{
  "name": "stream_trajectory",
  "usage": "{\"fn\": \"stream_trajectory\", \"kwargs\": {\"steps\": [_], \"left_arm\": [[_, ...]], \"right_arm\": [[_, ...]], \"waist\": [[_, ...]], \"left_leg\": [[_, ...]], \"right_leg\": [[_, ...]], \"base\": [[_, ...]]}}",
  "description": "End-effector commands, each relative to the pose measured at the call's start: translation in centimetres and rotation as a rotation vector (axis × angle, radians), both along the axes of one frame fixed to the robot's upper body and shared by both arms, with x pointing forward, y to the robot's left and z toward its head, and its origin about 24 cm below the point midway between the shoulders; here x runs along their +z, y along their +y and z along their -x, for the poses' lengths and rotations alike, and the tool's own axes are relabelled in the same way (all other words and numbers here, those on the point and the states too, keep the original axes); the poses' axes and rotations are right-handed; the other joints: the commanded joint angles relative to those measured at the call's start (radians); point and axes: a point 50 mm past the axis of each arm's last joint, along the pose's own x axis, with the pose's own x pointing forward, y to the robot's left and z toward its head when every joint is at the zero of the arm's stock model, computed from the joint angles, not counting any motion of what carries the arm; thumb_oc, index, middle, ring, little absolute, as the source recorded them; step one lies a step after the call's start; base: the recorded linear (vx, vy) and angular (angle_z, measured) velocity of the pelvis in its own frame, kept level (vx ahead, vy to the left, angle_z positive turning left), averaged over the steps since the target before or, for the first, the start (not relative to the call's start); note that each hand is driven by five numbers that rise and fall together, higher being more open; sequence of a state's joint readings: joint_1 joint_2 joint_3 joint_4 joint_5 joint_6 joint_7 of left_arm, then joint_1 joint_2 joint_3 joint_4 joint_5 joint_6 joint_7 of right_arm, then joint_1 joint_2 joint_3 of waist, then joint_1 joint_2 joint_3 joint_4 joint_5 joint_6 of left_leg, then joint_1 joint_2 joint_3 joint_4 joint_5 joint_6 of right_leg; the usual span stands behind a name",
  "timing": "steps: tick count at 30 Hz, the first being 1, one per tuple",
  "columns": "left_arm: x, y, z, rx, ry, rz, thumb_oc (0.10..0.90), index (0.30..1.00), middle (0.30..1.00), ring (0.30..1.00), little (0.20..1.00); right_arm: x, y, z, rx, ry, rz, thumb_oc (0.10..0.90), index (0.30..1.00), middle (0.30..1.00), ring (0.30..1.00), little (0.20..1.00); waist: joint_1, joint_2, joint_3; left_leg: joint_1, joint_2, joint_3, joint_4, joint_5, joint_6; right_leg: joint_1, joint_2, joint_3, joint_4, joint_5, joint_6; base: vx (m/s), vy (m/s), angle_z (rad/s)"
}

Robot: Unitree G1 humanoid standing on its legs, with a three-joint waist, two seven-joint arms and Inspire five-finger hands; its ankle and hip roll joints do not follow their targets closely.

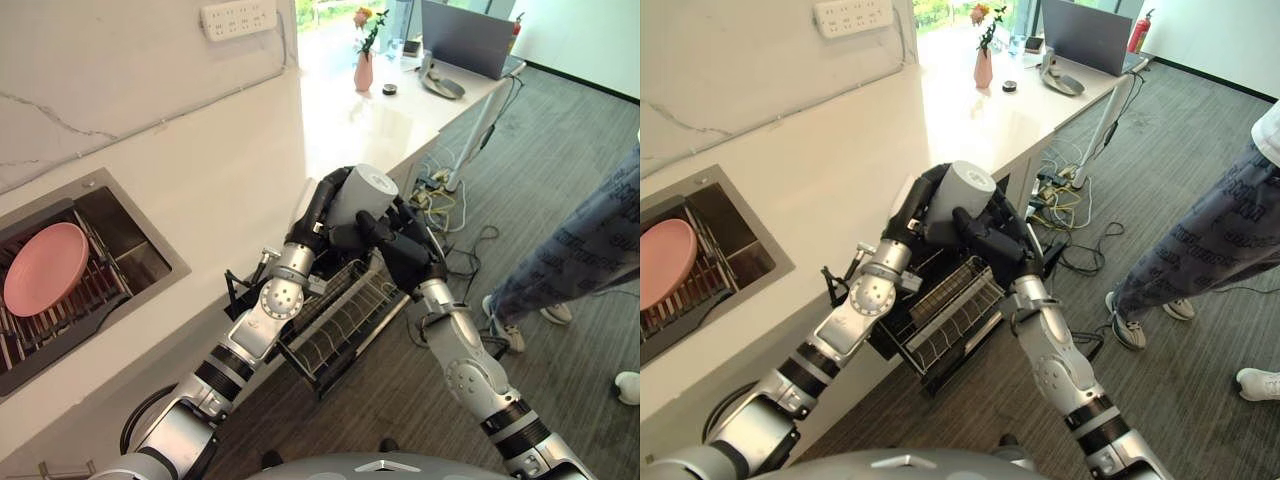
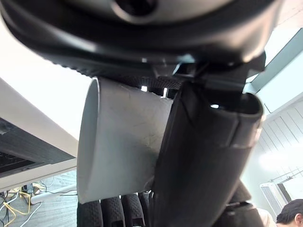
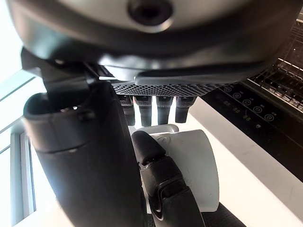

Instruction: Place the dishes in the dishwasher.

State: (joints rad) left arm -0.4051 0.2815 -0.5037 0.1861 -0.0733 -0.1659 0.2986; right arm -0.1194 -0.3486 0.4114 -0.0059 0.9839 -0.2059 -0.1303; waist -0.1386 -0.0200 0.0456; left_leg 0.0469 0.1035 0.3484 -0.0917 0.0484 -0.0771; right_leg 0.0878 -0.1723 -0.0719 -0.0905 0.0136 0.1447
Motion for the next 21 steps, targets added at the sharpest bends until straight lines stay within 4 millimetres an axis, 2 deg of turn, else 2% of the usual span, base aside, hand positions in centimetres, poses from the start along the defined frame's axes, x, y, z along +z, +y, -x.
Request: {"fn": "stream_trajectory", "kwargs": {"steps": [1, 11, 21], "left_arm": [[7.3, -3.5, 0.3, -0.238, -0.278, 0.152, 0.4, 0.3, 0.3, 0.3, 0.3], [6.8, -4.6, 1.5, -0.412, -0.155, 0.298, 0.4, 0.3, 0.3, 0.3, 0.3], [6.6, -5.9, 2.4, -0.537, -0.102, 0.315, 0.4, 0.3, 0.3, 0.3, 0.3]], "right_arm": [[4.0, 1.4, -2.6, 0.062, -0.18, 0.024, 0.8, 0.9, 0.9, 0.9, 0.9], [4.3, 1.8, -4.0, 0.077, -0.18, 0.09, 0.8, 0.9, 0.9, 0.9, 0.9], [4.7, 2.8, -5.1, 0.098, -0.16, 0.13, 0.8, 0.9, 0.9, 0.9, 0.9]], "waist": [[0.037, -0.024, -0.065], [0.053, -0.027, -0.056], [0.061, -0.029, -0.044]], "left_leg": [[0.119, 0.022, 0.015, 0.009, -0.1, -0.027], [0.111, 0.021, 0.005, 0.008, -0.098, -0.025], [0.102, 0.02, 0.001, 0.008, -0.098, -0.024]], "right_leg": [[-0.055, -0.017, 0.063, 0.093, -0.044, 0.069], [-0.058, -0.016, 0.058, 0.091, -0.044, 0.066], [-0.063, -0.015, 0.058, 0.092, -0.045, 0.065]], "base": [[0.0, 0.0, 0.0], [0.0, 0.0, 0.0], [0.0, -0.001, 0.01]]}}
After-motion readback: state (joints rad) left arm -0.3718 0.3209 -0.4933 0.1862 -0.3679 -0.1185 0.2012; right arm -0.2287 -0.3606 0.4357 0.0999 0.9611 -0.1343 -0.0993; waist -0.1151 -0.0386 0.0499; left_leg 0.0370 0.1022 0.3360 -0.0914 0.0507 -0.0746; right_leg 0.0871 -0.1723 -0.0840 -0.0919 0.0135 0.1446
